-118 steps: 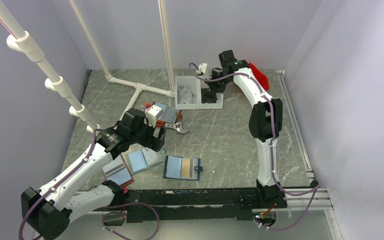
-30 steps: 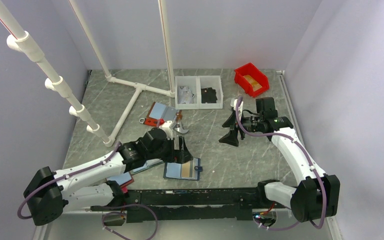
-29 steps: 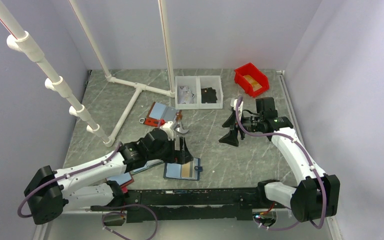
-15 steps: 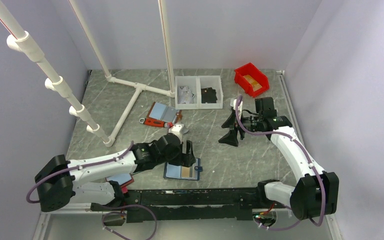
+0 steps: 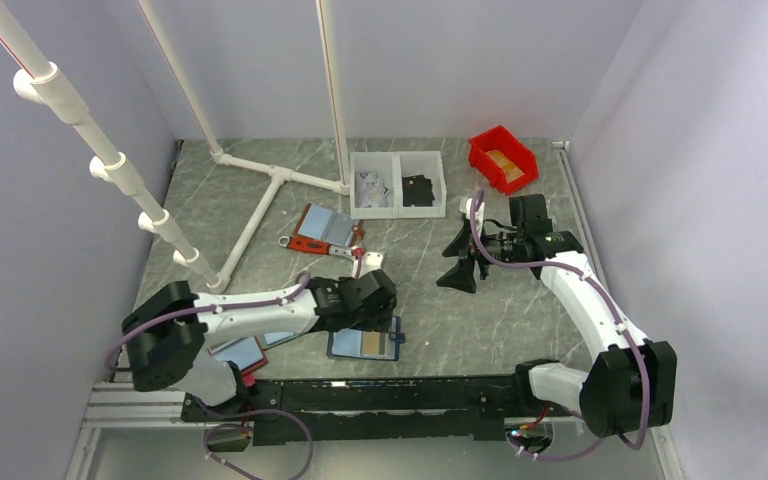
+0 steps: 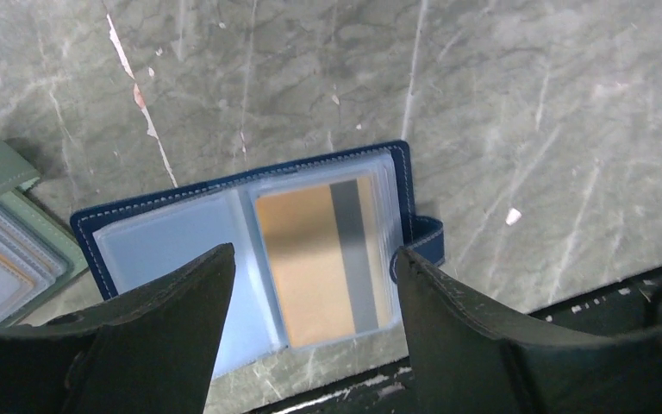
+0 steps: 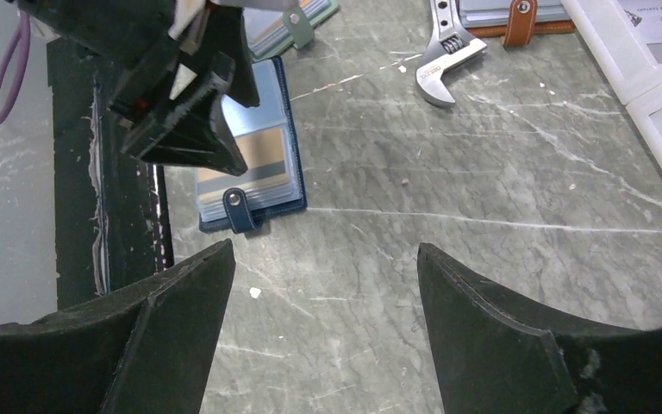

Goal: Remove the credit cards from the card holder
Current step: Remove the credit card from the card holder.

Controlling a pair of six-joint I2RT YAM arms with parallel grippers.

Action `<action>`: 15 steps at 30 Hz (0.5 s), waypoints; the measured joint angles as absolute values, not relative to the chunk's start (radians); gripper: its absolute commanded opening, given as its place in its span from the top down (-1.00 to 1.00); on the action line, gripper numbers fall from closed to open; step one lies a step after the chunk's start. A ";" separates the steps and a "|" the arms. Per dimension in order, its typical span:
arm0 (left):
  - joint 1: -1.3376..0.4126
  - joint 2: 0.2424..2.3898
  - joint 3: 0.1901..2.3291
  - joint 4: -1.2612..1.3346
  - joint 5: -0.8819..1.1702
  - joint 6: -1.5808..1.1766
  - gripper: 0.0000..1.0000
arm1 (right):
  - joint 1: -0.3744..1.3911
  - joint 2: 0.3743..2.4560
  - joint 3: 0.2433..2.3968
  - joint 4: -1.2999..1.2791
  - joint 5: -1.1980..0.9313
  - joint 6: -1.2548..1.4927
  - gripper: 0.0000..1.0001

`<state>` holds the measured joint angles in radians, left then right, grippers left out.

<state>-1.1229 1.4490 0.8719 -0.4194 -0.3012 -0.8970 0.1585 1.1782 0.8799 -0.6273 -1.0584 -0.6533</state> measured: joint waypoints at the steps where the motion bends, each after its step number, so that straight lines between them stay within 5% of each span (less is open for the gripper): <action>1: -1.123 1.474 0.893 -0.439 -0.312 -0.904 -0.48 | 0.159 1.178 0.880 -0.627 -1.058 -0.653 -0.60; 15: -1.126 1.649 1.027 -0.529 -0.335 -0.947 -0.51 | 0.159 1.179 0.880 -0.627 -1.059 -0.651 -0.59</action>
<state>-1.1255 1.6493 1.0267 -0.5289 -0.3351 -0.9466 0.1585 1.1793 0.8799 -0.6273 -1.0588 -0.6506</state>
